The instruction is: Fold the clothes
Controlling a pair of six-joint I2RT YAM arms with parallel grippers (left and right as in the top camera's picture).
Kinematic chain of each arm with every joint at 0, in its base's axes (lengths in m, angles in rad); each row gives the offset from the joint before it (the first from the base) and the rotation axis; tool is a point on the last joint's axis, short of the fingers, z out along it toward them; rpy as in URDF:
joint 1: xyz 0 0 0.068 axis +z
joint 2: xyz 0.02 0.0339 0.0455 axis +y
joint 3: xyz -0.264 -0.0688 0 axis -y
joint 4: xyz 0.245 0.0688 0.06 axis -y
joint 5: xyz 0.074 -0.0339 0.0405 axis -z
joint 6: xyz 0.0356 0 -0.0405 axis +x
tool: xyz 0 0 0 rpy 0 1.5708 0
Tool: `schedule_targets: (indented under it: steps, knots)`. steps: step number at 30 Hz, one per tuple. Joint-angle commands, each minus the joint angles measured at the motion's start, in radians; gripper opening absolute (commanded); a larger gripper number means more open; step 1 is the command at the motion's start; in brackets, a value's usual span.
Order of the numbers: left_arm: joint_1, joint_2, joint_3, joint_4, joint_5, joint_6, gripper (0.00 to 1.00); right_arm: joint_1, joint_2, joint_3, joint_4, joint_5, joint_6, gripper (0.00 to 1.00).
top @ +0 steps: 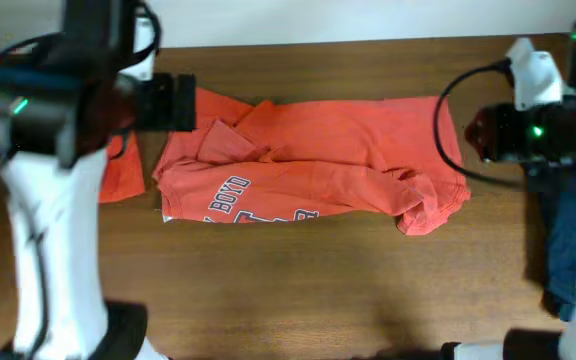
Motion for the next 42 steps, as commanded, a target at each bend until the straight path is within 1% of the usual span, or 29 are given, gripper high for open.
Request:
schedule_targets:
  steps: [1,4,7,8,10,11,14,18,20,22,24,28,33,37,38,39,42]
  knots:
    - [-0.003,-0.027,0.004,0.000,-0.006,-0.105,0.99,-0.008,-0.039,0.001,-0.006,0.100,0.159,0.49]
    - [-0.003,0.017,-0.015,0.047,-0.006,-0.129,0.99,-0.008,-0.013,-0.025,-0.006,0.103,0.184,0.49]
    - [-0.003,0.114,-0.016,0.110,-0.006,-0.130,0.99,-0.006,0.036,-0.048,0.007,0.064,0.167,0.49]
    - [-0.003,0.177,-0.016,0.137,-0.006,-0.130,0.99,0.016,0.075,-0.048,0.051,-0.038,0.057,0.48]
    - [-0.003,0.216,-0.016,0.152,-0.005,-0.130,0.99,0.054,0.115,-0.048,0.089,-0.118,-0.060,0.48]
    - [-0.003,0.231,-0.016,0.171,-0.006,-0.148,0.99,0.089,0.150,-0.048,0.105,-0.118,-0.088,0.49]
    - [-0.003,0.233,-0.016,0.200,-0.003,-0.149,0.99,0.116,0.216,-0.048,0.125,-0.125,-0.083,0.49]
    - [-0.003,0.242,-0.016,0.184,0.024,-0.148,0.99,0.117,0.280,-0.048,0.128,-0.165,-0.083,0.49]
    - [-0.003,0.248,-0.016,0.185,0.045,-0.148,0.99,0.117,0.287,-0.048,0.135,-0.192,-0.101,0.49]
    - [-0.001,0.246,-0.014,0.196,0.045,-0.148,0.99,0.121,0.290,-0.048,0.147,-0.226,-0.150,0.49]
    - [0.021,0.215,0.015,0.203,0.048,-0.163,0.99,0.156,0.308,-0.048,0.192,-0.269,-0.171,0.49]
    - [0.063,0.141,0.066,0.202,0.059,-0.167,0.99,0.264,0.377,-0.048,0.268,-0.276,-0.173,0.49]
    - [0.137,-0.050,0.078,0.210,0.033,-0.167,0.99,0.418,0.563,-0.048,0.390,-0.280,-0.135,0.49]
    - [0.184,-0.154,0.077,0.204,-0.030,-0.166,0.99,0.472,0.685,-0.048,0.466,-0.281,-0.077,0.48]
    - [0.190,-0.166,0.077,0.203,-0.037,-0.166,0.99,0.483,0.708,-0.048,0.482,-0.282,-0.073,0.47]
    - [0.197,-0.177,0.077,0.203,-0.044,-0.166,0.99,0.499,0.737,-0.048,0.502,-0.284,-0.071,0.44]
    - [0.201,-0.181,0.077,0.202,-0.051,-0.163,0.99,0.538,0.784,-0.048,0.539,-0.283,-0.071,0.44]
